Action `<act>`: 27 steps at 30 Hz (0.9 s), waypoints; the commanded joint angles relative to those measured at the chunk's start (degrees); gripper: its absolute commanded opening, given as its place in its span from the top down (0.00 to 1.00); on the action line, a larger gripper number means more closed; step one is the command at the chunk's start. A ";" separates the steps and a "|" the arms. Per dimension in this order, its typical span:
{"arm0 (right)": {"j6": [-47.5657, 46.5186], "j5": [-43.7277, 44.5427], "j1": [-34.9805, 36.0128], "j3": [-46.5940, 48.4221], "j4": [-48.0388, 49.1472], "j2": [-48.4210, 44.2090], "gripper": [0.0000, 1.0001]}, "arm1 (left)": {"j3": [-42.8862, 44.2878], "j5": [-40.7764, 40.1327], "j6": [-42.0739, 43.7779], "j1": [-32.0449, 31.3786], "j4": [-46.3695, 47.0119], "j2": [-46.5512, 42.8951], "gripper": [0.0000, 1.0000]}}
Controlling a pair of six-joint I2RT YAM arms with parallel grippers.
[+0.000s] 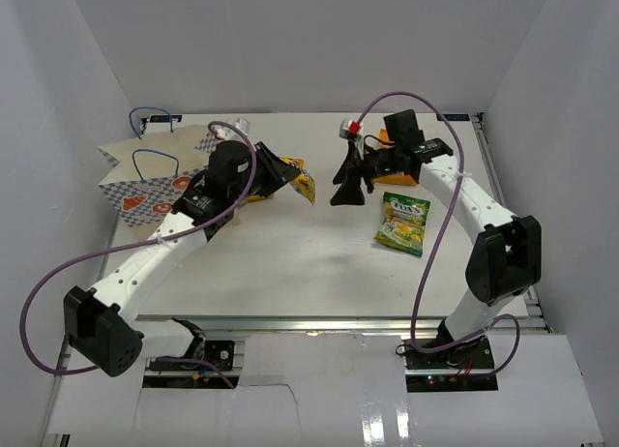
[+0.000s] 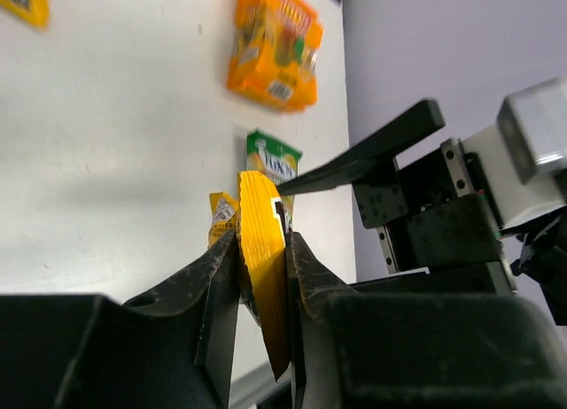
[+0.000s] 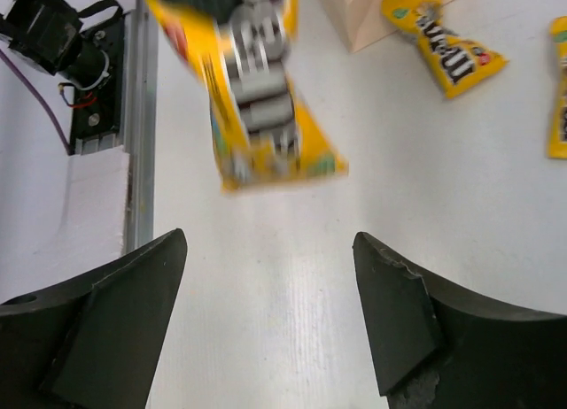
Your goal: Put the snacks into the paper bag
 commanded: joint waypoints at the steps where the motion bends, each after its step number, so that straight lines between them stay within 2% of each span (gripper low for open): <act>1: -4.06 -2.53 -5.53 2.77 -2.20 -4.63 0.18 | 7.95 -7.82 10.29 1.86 -7.46 -5.33 0.97; 5: -6.43 -1.75 -9.23 -0.56 -2.55 -6.48 0.18 | 21.11 -17.57 16.97 4.67 -15.54 -5.16 0.99; 7: -7.74 -0.34 -10.03 -3.46 -2.47 -7.71 0.18 | 24.92 -21.44 19.35 8.79 -20.02 -4.55 1.00; 9: -8.37 0.36 -10.21 -5.31 -2.47 -9.20 0.18 | 29.49 -21.63 22.50 14.66 -23.02 -3.14 1.00; 13: -9.16 1.59 -10.82 -8.92 -2.03 -10.79 0.18 | 35.91 -23.73 29.61 19.61 -27.50 1.42 1.00; 19: -9.07 1.86 -12.49 -9.98 -2.03 -11.14 0.18 | 36.98 -28.40 36.04 20.58 -28.21 3.89 1.00; 27: -8.72 3.35 -13.55 -11.03 -2.11 -11.05 0.18 | 31.97 -33.39 39.13 20.67 -28.30 2.67 0.99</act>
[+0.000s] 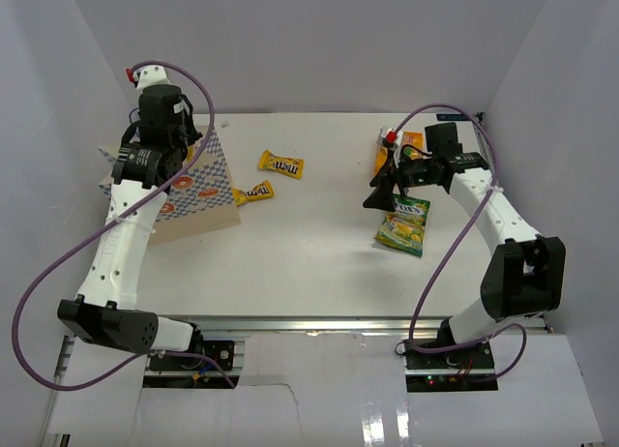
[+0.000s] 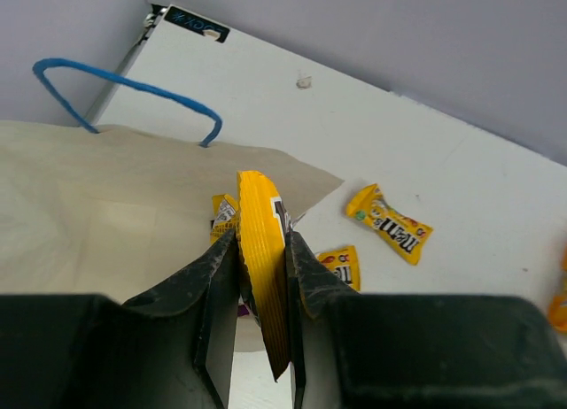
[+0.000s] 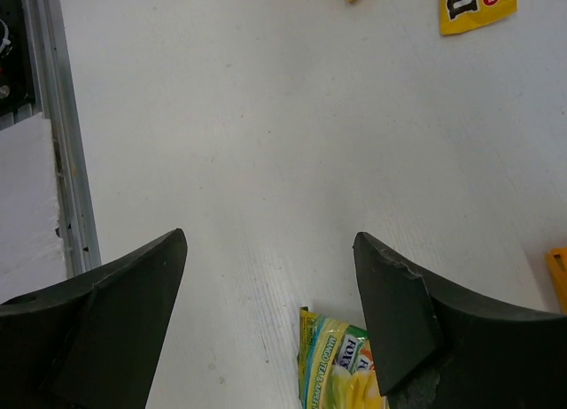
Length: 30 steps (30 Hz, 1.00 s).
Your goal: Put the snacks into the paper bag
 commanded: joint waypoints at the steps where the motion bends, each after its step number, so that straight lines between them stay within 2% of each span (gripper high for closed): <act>1: -0.35 0.21 -0.37 -0.76 0.12 -1.52 0.18 | -2.26 -4.95 3.42 0.34 -0.13 -2.84 0.98; 3: -0.17 -0.05 -0.37 -0.93 0.11 -1.26 0.18 | -3.14 -5.57 4.39 0.34 0.14 -3.02 0.97; 5: -0.09 -0.49 -0.28 -0.50 -0.06 -0.38 0.18 | -3.94 -5.05 4.39 0.34 0.40 -3.20 0.83; 7: -0.08 -0.50 0.33 0.12 -0.15 0.84 0.18 | -4.20 -4.17 4.04 0.35 0.31 -3.11 0.67; 8: -0.17 -0.15 1.12 0.99 -0.32 1.29 0.18 | -3.94 -3.38 3.86 0.34 0.31 -3.20 0.48; 9: -0.43 0.03 1.65 1.61 -0.93 1.81 0.18 | -3.68 -1.11 3.95 0.43 0.31 -3.29 0.38; 12: -3.59 -0.32 3.66 3.80 -3.04 3.83 0.18 | -1.48 4.42 5.26 0.34 0.49 -3.99 0.20; 13: -5.17 -0.75 4.11 4.25 -3.66 4.62 0.18 | -1.04 9.15 5.88 0.34 1.01 -4.34 0.18; 16: -17.45 -4.35 5.69 5.04 -7.42 4.89 0.16 | 0.10 20.04 8.69 0.43 2.76 -6.18 0.10; 17: -27.41 -5.84 6.91 5.13 -8.66 4.89 0.14 | -0.07 22.70 9.30 0.43 3.30 -7.32 0.09; 20: -46.68 -4.03 10.94 5.13 -11.58 5.59 0.09 | -0.95 32.36 10.01 0.34 5.93 -9.26 0.07; 22: -47.20 0.97 13.77 6.35 -5.73 7.96 0.08 | -1.65 35.11 8.79 0.35 7.34 -11.36 0.06; 25: -40.01 4.85 18.78 10.04 1.32 14.02 0.09 | -2.88 35.56 6.60 0.34 8.22 -14.70 0.02; 26: -34.07 7.65 20.70 13.36 6.48 15.69 0.10 | -3.41 35.82 6.15 0.43 8.40 -15.67 0.02; 30: -23.33 14.26 24.93 22.07 15.83 27.09 0.11 | -7.36 35.91 3.34 0.34 8.49 -21.03 0.02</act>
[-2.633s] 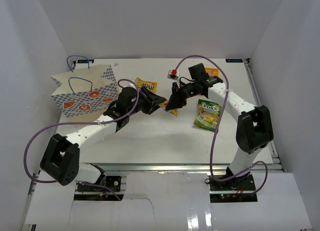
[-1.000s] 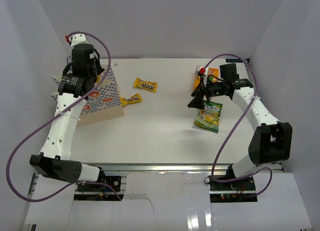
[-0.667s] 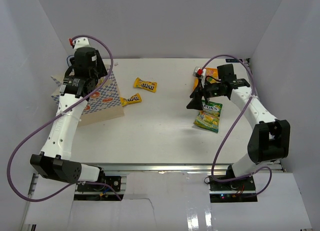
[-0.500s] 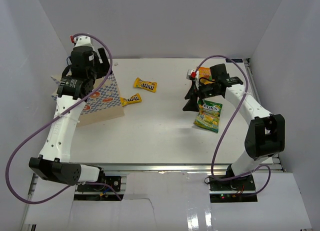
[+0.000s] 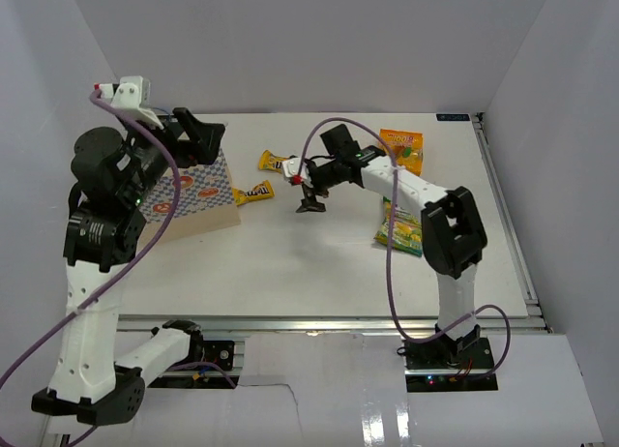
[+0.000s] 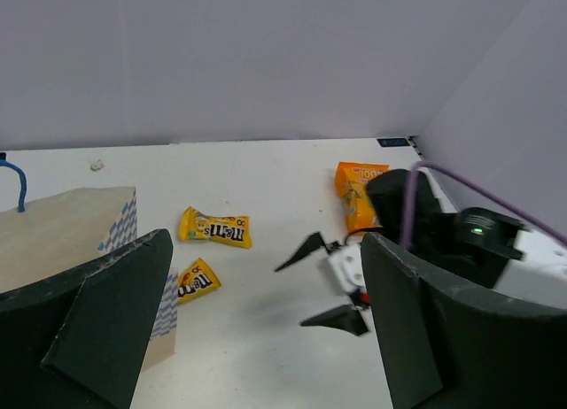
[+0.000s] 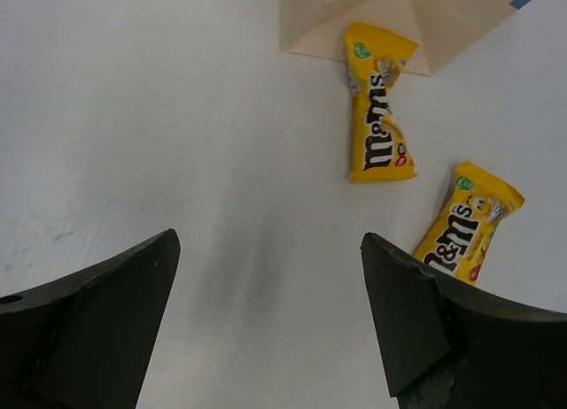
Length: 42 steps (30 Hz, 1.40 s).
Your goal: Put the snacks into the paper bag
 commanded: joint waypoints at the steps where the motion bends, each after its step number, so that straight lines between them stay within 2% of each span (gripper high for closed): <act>1: 9.97 8.47 3.36 7.24 12.15 6.90 0.11 | -4.25 2.50 -3.24 0.10 0.90 -5.36 0.02; 5: 18.06 12.61 6.01 17.86 17.42 17.79 0.13 | -8.92 2.58 -6.84 0.10 0.47 -10.82 0.02; 7: 21.83 15.24 7.15 19.47 20.58 20.01 0.14 | -10.51 2.49 -7.90 0.10 -0.15 -12.49 0.02; 16: 23.61 18.50 9.62 25.63 27.89 29.06 0.16 | -11.22 -0.58 -9.93 0.10 -5.25 -18.47 0.02; 22: 23.79 19.65 9.62 27.99 27.90 33.28 0.23 | -10.96 -3.74 -13.44 0.10 -6.57 -19.44 0.02; 26: 24.05 20.09 9.62 34.31 23.86 37.59 0.37 | -10.51 -4.36 -15.64 0.19 -7.27 -19.53 0.02; 32: 22.21 19.21 9.35 32.84 21.13 37.42 0.54 | -12.36 -4.80 -19.32 0.10 -7.53 -21.02 0.02; 35: 21.24 18.25 9.18 31.17 18.85 35.76 0.60 | -14.73 -5.68 -22.04 0.10 -7.53 -21.81 0.02; 42: 22.81 13.43 6.03 14.77 17.35 23.82 0.73 | -22.98 -0.95 -30.13 0.10 -4.91 -20.85 0.02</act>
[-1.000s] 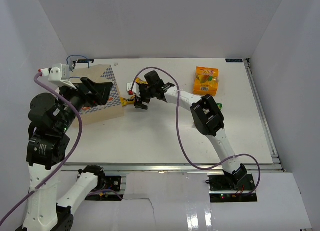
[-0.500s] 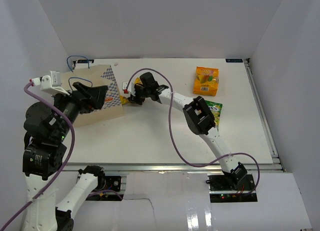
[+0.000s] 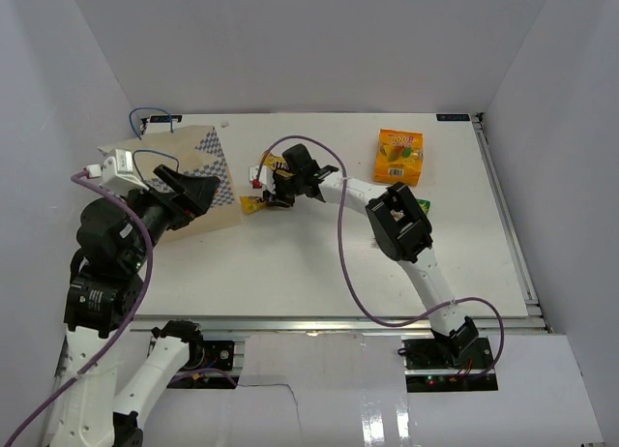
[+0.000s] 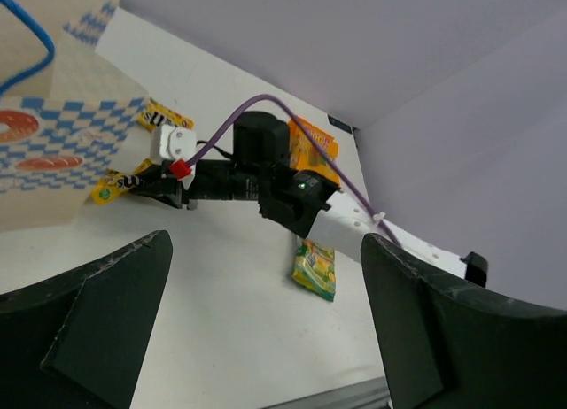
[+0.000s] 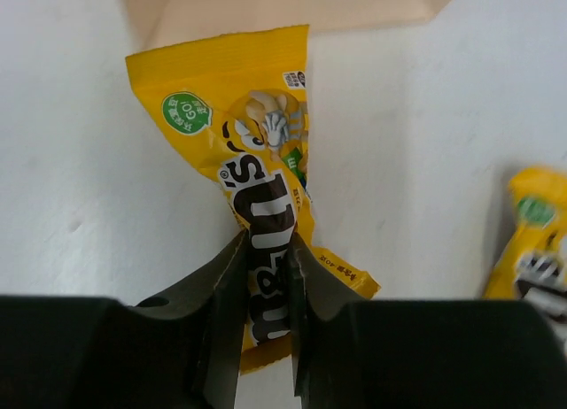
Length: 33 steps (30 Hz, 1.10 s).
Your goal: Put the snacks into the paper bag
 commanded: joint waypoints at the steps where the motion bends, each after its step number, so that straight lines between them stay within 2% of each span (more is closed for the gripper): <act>1: 2.40 -5.05 -3.29 -8.12 -4.21 -10.56 0.74 | -4.95 5.19 -6.12 0.19 2.20 1.38 0.02; 6: 9.96 -14.62 -7.60 -23.49 -3.85 -25.26 0.77 | -15.07 12.15 -11.57 0.10 10.72 4.01 0.02; 9: 12.59 -17.62 -7.96 -37.88 -3.59 -39.03 0.80 | -18.67 16.28 -15.70 0.02 16.44 6.64 0.02; 13: 19.45 -18.78 -8.05 -48.19 0.18 -49.70 0.80 | -21.05 17.44 -18.59 -0.95 21.97 9.45 0.02; 18: 23.68 -16.85 -7.96 -50.51 0.54 -55.42 0.80 | -24.22 16.03 -26.07 -4.02 25.94 12.80 0.02; 23: 23.77 -10.09 -6.91 -47.44 -1.13 -54.73 0.80 | -24.31 9.64 -34.49 -10.96 27.52 18.50 0.02; 27: 24.29 -6.83 -5.24 -45.24 -0.87 -53.94 0.80 | -23.34 5.59 -37.32 -16.14 27.09 22.73 0.02; 33: 25.87 -3.83 -4.89 -43.48 0.36 -52.53 0.80 | -21.67 0.48 -39.08 -19.93 23.93 25.81 0.05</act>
